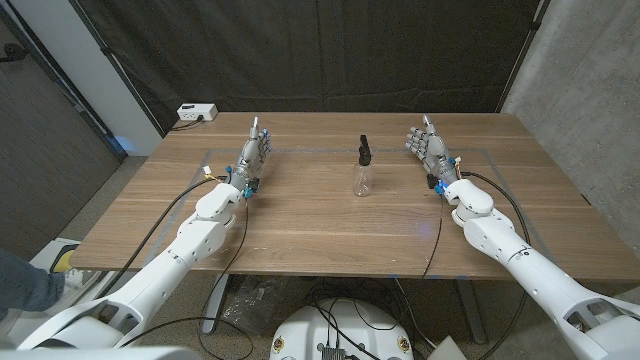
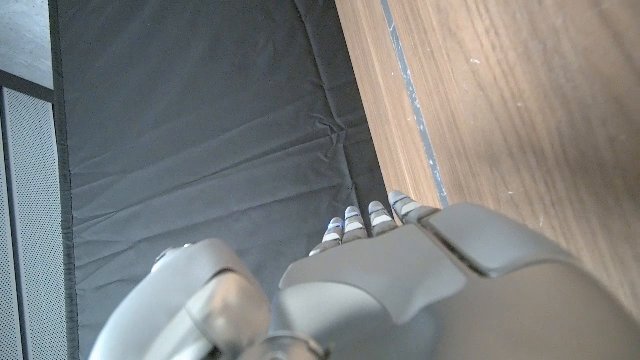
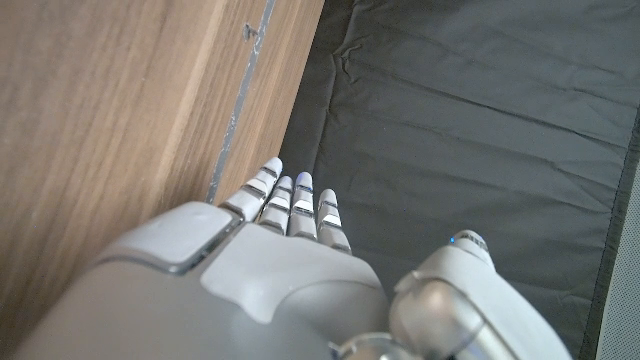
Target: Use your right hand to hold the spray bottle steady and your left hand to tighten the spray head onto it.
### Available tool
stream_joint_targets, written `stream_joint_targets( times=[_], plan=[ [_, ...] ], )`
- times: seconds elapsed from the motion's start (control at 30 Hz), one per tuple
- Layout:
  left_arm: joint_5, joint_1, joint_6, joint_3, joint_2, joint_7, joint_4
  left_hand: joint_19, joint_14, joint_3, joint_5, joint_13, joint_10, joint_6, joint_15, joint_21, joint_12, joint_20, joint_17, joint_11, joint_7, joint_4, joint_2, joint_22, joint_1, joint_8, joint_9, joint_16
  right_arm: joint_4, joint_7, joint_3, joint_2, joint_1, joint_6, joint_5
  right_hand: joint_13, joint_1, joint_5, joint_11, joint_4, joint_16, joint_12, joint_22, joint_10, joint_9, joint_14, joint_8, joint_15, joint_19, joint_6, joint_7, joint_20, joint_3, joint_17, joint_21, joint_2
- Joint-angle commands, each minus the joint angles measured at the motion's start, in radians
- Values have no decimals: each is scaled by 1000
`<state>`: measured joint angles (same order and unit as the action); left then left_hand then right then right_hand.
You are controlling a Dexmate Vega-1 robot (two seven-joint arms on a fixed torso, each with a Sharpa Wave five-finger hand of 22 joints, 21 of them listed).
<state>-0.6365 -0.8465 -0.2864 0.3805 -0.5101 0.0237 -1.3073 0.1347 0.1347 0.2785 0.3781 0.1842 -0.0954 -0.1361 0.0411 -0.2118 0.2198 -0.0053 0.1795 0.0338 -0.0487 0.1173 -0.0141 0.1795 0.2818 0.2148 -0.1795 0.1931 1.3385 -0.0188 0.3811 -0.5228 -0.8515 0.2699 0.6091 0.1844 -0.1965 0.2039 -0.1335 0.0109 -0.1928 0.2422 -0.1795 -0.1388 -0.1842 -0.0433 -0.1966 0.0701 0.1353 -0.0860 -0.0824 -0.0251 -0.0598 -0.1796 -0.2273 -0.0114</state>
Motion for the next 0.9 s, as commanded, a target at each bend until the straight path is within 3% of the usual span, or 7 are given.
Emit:
stream_joint_targets(
  times=[0.03, 0.3, 0.6, 0.9],
  plan=[
    [13, -18, -23, 10, -2, 7, -23, 4, 7, 8, 7, 2, -5, -5, 0, -5, 5, 1, 2, -5, 0, -3, 0, 4, 10, 5, -5, 5, 14, -37, 8, -2, -16, 31, -46, 2, -13, 4, 1, 5, -4, 2, -3, -7, -2, -2, -5, 10, 5, -6, 1, 1, -8, -1, -5, -2],
    [75, -81, -75, 10, -26, -42, -110, -12, -16, 6, 8, 3, 14, 10, 3, -9, 9, 10, 2, -7, -4, -14, -3, 3, 31, 7, -6, 8, 17, -15, -3, -5, -46, 109, -53, 3, -19, 4, 2, 10, -5, 4, -3, -16, -2, -12, -7, 10, 11, -14, 9, 3, -8, -1, -4, -5],
    [233, -129, -135, 45, -44, -122, -194, -117, -109, -6, -5, 4, 96, 68, 6, -34, 21, 26, 2, -2, -16, -78, 11, 1, 152, 17, -7, 17, 48, 12, -39, -28, -72, 154, -25, 3, -22, 3, 4, 13, -5, 5, -3, -25, -3, -20, -10, 12, 15, -23, 11, 6, -6, -1, -3, -8],
    [310, -177, -136, 53, -46, -186, -274, -126, -128, -8, -8, 4, 118, 98, 0, -30, 23, 24, 2, -5, -14, -97, 19, 1, 186, 23, -7, 17, 60, 14, -53, -51, -95, 198, -53, 3, -21, 3, 8, 15, -4, 6, -3, -30, -3, -25, -10, 11, 18, -28, 10, 7, -4, -2, -3, -11]
  ],
)
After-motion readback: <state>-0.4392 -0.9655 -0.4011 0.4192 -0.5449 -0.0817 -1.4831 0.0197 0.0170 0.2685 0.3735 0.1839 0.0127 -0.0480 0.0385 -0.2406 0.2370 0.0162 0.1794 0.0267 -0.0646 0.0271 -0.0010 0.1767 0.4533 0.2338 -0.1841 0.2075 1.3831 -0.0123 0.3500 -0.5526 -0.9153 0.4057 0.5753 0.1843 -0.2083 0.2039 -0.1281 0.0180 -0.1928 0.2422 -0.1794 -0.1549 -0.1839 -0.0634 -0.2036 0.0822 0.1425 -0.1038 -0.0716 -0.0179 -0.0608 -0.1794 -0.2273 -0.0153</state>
